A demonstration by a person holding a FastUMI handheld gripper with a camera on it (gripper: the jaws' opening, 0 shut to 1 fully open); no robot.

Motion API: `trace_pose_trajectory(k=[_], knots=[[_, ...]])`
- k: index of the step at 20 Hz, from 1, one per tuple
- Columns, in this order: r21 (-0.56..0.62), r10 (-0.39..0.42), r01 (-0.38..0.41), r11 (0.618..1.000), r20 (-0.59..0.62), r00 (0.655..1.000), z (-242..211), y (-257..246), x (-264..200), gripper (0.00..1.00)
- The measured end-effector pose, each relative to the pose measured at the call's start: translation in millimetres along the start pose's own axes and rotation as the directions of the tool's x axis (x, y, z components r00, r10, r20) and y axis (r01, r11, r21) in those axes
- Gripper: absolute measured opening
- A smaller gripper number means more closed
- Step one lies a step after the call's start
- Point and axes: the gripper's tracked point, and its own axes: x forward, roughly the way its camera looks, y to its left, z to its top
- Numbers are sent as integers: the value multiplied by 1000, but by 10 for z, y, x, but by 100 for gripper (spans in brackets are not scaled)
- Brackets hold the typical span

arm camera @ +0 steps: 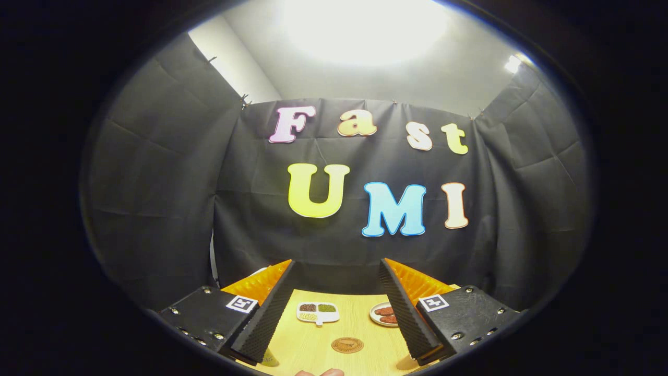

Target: Take the bottle from table, then pour the juice into the cup, finally place the bottle on the coaster

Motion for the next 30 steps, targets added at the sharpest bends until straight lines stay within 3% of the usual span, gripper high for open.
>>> trace_pose_trajectory(k=[6,11,16,30], knots=[[27,-24,23,999,26,999,35,-86,-96,97],[45,6,-7,999,31,999,63,0,-132,97],[-9,7,-6,1000,50,999,-16,73,-148,97],[13,131,-131,991,-20,991,-866,1050,-195,97]])
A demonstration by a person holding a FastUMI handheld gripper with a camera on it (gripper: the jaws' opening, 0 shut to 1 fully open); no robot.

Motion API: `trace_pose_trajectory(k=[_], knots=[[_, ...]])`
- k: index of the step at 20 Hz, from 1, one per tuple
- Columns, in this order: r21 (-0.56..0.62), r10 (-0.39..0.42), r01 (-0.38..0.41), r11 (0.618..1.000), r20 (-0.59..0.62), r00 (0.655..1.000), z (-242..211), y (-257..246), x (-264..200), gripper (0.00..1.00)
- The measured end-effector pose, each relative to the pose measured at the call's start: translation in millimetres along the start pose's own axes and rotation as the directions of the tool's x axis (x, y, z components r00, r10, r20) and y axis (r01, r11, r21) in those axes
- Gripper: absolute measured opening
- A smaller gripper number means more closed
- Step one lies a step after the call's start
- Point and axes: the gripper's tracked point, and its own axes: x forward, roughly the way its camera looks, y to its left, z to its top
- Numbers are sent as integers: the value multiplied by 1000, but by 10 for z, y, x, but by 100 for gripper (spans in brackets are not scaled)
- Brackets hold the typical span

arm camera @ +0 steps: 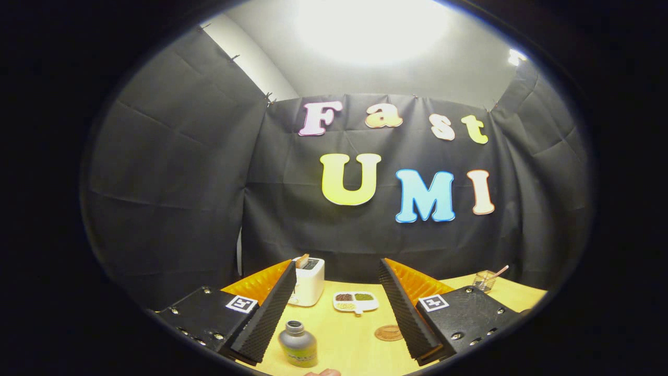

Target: Take the bottle from table, then pour the juice into the cup, finally place the bottle on the coaster

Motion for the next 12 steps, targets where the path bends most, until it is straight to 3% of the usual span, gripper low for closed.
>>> trace_pose_trajectory(k=[12], knots=[[43,12,-4,999,-175,984,-962,459,130,97]])
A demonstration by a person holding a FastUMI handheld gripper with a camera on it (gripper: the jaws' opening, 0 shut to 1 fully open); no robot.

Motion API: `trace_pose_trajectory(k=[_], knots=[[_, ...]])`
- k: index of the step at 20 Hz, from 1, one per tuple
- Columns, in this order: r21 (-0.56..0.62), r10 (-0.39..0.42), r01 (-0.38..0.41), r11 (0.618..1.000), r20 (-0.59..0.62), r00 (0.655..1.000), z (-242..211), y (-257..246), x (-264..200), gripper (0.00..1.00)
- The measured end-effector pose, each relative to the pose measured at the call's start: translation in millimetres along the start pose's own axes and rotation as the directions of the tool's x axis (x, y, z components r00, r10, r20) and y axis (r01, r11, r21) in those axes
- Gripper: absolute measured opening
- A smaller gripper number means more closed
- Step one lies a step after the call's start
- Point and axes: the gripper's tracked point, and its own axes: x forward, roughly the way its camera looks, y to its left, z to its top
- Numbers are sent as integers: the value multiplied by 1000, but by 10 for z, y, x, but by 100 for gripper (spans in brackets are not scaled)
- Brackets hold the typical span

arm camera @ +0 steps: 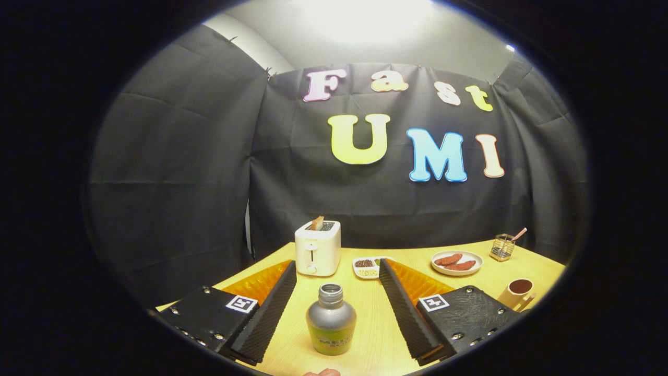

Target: Take the bottle from table, then pour the juice into the cup, finally place the bottle on the coaster

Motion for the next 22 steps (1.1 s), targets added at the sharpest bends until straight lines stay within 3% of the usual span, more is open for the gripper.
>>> trace_pose_trajectory(k=[13,22], knots=[[51,-24,34,998,-180,983,-960,87,321,97],[57,-12,27,998,-256,967,-1273,92,411,97]])
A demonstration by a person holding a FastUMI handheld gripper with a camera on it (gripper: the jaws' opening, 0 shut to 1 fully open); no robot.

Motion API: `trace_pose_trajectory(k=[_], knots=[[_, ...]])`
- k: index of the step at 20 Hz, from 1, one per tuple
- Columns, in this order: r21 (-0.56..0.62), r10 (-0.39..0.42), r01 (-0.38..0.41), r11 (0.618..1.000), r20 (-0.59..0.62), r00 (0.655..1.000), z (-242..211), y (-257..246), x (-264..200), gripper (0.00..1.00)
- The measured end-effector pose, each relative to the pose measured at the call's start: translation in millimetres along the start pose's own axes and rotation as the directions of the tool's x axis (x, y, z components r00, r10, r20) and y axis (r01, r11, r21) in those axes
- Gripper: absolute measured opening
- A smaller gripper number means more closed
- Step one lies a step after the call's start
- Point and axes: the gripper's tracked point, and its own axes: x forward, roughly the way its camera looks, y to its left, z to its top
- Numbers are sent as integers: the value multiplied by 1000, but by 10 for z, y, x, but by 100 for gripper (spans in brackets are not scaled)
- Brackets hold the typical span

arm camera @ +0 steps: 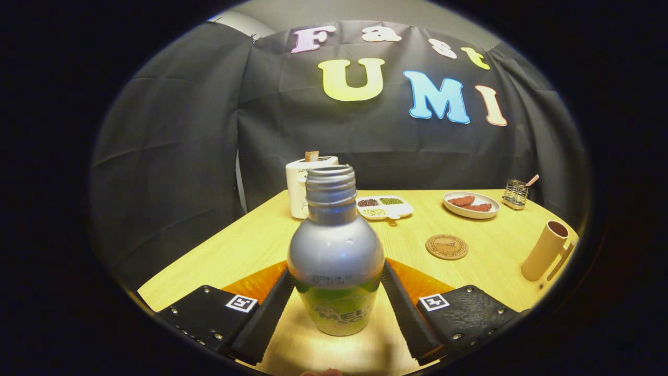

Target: Take the bottle from table, then pour the juice into the cup, finally place the bottle on the coaster

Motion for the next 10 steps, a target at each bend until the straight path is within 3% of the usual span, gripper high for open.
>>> trace_pose_trajectory(k=[10], knots=[[9,-18,19,1000,-84,996,-298,5,43,97]])
